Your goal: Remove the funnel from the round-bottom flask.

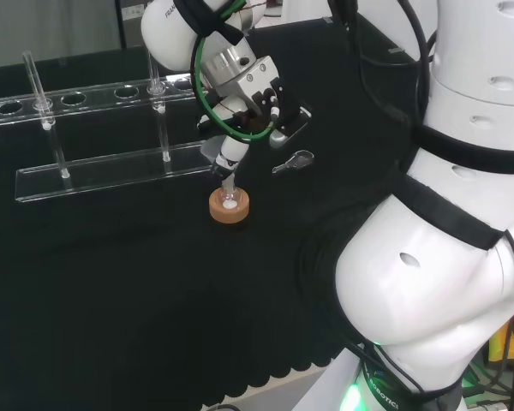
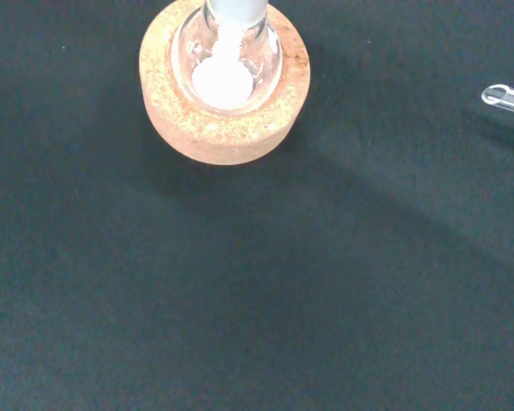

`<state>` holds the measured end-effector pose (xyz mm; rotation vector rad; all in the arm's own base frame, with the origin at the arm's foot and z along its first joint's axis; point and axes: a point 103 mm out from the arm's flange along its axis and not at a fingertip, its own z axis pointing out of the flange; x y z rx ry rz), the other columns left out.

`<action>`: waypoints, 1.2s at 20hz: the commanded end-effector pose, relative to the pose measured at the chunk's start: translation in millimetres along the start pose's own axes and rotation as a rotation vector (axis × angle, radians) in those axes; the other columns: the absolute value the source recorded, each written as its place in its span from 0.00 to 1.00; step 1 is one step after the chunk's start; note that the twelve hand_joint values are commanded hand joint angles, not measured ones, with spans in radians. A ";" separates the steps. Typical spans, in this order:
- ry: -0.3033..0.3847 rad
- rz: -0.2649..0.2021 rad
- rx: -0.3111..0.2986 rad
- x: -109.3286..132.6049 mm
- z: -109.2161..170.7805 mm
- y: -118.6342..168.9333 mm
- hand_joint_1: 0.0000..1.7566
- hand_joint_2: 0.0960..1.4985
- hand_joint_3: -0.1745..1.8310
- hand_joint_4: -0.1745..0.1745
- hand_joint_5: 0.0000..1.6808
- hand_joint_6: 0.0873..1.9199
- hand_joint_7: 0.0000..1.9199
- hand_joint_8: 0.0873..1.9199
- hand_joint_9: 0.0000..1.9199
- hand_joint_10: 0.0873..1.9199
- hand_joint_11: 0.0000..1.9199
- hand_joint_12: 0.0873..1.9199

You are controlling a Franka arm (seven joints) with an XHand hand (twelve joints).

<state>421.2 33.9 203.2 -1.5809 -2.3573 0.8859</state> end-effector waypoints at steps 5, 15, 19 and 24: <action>-0.041 -0.002 0.015 0.1 3.8 7.5 0.31 0.56 0.04 0.39 0.02 0.00 0.00 0.24 0.16 0.32 0.15 0.73; -0.142 0.018 -0.016 3.6 -0.9 8.3 0.36 0.61 0.02 0.38 0.10 0.00 0.16 0.31 0.33 0.28 0.21 0.68; -0.178 0.034 -0.047 4.3 -5.8 4.9 0.37 0.63 0.00 0.42 0.20 0.00 0.23 0.31 0.38 0.26 0.23 0.66; -0.187 0.043 -0.074 0.7 -17.6 -2.8 0.38 0.65 0.00 0.46 0.30 0.01 0.26 0.31 0.40 0.25 0.25 0.65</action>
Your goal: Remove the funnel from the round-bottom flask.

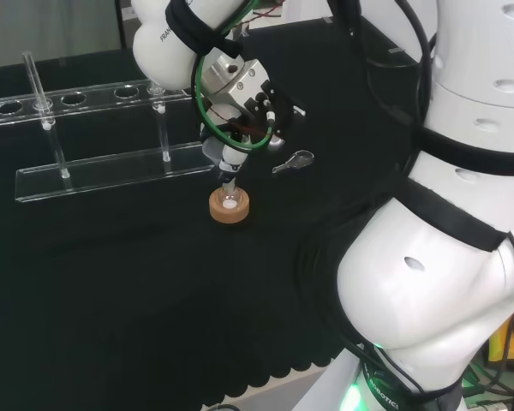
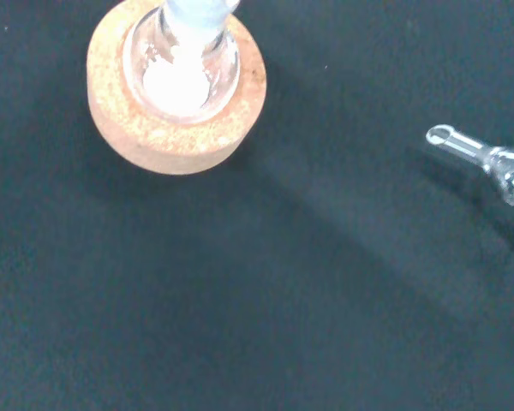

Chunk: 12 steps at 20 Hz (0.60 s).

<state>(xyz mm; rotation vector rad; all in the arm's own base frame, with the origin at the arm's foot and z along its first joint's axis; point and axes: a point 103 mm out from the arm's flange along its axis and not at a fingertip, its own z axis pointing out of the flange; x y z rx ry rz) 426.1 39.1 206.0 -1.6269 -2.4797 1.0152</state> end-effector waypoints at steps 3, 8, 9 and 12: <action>-0.022 0.013 -0.032 -8.0 -19.8 -11.3 0.38 0.65 0.00 0.46 0.31 0.01 0.27 0.31 0.41 0.25 0.25 0.65; -0.015 0.031 -0.039 -20.3 -36.6 -24.1 0.38 0.65 0.00 0.45 0.31 0.01 0.27 0.31 0.41 0.25 0.25 0.65; -0.014 0.036 -0.041 -22.0 -40.6 -27.2 0.38 0.65 0.00 0.45 0.30 0.01 0.27 0.31 0.41 0.25 0.25 0.65; -0.005 0.048 -0.049 -28.4 -51.6 -36.3 0.38 0.65 0.00 0.45 0.30 0.01 0.27 0.31 0.41 0.25 0.25 0.65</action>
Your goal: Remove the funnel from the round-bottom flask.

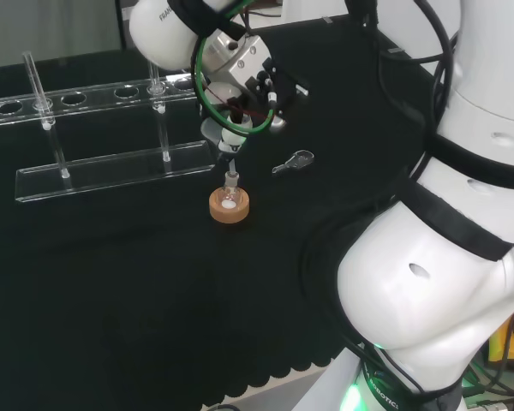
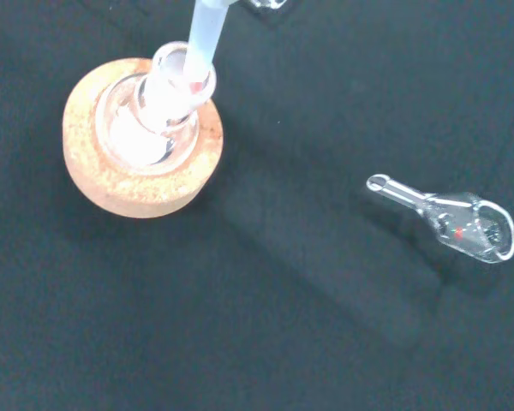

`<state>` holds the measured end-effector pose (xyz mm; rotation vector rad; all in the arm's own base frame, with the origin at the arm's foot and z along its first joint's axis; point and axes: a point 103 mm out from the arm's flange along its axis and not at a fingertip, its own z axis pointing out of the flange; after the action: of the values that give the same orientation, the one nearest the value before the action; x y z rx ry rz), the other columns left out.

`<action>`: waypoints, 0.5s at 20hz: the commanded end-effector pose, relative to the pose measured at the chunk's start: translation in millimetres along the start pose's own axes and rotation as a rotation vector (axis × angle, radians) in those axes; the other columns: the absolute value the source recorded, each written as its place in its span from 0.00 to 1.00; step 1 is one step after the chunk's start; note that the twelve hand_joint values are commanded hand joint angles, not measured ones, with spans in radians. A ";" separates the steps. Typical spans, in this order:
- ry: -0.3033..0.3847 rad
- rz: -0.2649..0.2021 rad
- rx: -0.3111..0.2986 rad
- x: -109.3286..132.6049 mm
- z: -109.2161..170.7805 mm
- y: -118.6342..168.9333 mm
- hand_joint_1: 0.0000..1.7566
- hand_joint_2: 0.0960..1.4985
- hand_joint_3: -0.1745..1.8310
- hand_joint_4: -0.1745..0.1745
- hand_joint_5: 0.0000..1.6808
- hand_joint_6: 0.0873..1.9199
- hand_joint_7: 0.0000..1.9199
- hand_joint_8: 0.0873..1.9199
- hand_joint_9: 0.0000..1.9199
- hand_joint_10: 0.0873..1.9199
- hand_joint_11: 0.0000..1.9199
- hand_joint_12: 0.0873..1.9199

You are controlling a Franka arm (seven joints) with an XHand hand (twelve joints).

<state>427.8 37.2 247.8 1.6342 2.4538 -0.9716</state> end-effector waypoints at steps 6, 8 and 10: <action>0.026 0.041 -0.038 -22.7 -39.8 -29.0 0.38 0.65 0.00 0.44 0.30 0.00 0.27 0.31 0.41 0.24 0.25 0.65; 0.028 0.046 -0.047 -24.9 -47.8 -33.6 0.38 0.65 0.00 0.44 0.30 0.00 0.27 0.31 0.41 0.24 0.25 0.65; 0.031 0.053 -0.054 -27.5 -55.8 -37.7 0.38 0.65 0.00 0.44 0.30 0.00 0.27 0.31 0.41 0.24 0.25 0.65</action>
<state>427.9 25.2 281.1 1.6967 2.4261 -0.9288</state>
